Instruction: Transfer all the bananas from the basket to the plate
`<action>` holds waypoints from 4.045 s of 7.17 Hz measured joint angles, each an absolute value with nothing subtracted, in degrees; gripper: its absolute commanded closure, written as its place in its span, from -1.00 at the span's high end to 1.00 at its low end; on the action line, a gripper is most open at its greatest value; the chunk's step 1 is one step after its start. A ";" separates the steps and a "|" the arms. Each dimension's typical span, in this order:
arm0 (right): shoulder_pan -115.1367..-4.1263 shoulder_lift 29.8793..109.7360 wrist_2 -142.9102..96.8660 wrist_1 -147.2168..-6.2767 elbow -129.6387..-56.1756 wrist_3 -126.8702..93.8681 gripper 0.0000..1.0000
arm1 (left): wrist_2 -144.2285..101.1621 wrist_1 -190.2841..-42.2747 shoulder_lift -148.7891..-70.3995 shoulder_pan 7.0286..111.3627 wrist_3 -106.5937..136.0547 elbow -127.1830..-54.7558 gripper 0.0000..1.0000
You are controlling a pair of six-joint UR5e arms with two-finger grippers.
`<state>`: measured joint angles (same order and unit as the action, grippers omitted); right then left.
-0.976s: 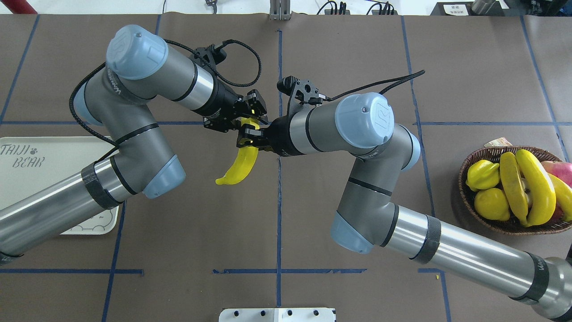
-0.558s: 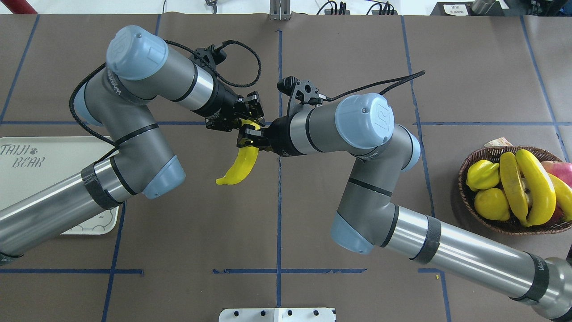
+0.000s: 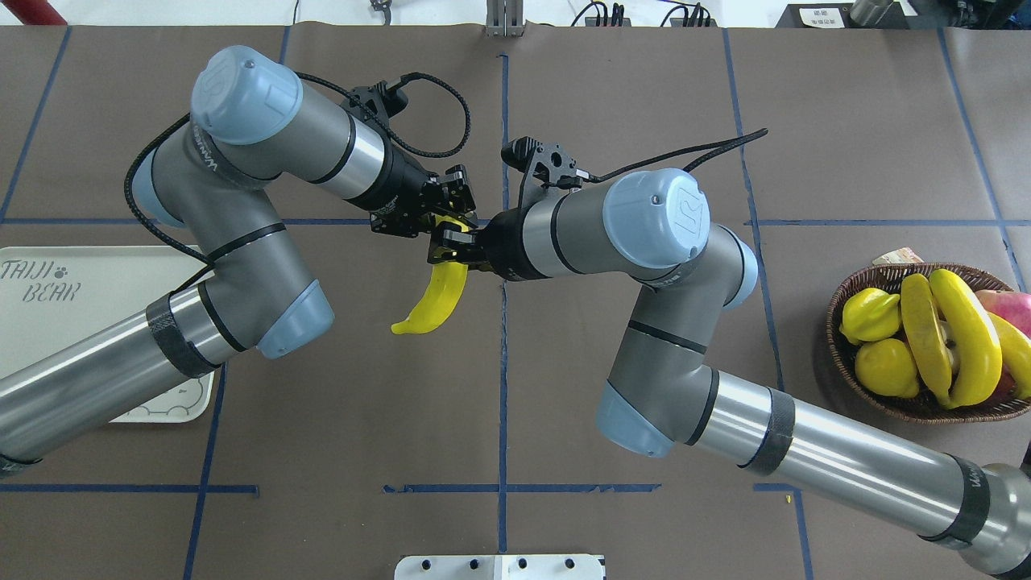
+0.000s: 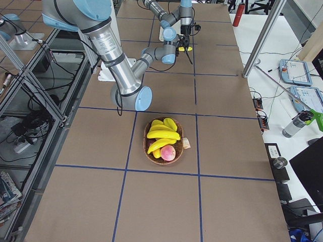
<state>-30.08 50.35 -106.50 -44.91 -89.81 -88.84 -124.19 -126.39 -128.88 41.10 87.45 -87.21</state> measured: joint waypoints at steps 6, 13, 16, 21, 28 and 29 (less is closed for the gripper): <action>-35.72 50.89 -112.94 -55.24 -90.45 -88.73 1.00 | -123.09 -125.90 -121.11 46.45 87.71 -88.56 -1.00; -50.13 60.99 -121.14 -99.58 -108.45 -54.65 1.00 | -122.41 -125.84 -93.38 58.68 71.27 -90.67 -1.00; -55.44 67.56 -122.10 -104.58 -112.51 -40.32 1.00 | -122.26 -126.38 -86.82 59.12 62.46 -90.17 -0.96; -57.49 69.38 -122.33 -106.06 -112.75 -33.95 1.00 | -120.51 -126.49 -85.65 61.75 57.02 -88.07 0.99; -60.15 90.35 -120.85 -100.97 -122.59 -23.43 1.00 | -132.44 -125.55 -89.66 69.39 52.37 -89.96 0.99; -60.13 94.40 -120.00 -95.34 -121.42 -24.74 0.99 | -132.65 -125.53 -89.94 69.40 52.38 -90.04 0.99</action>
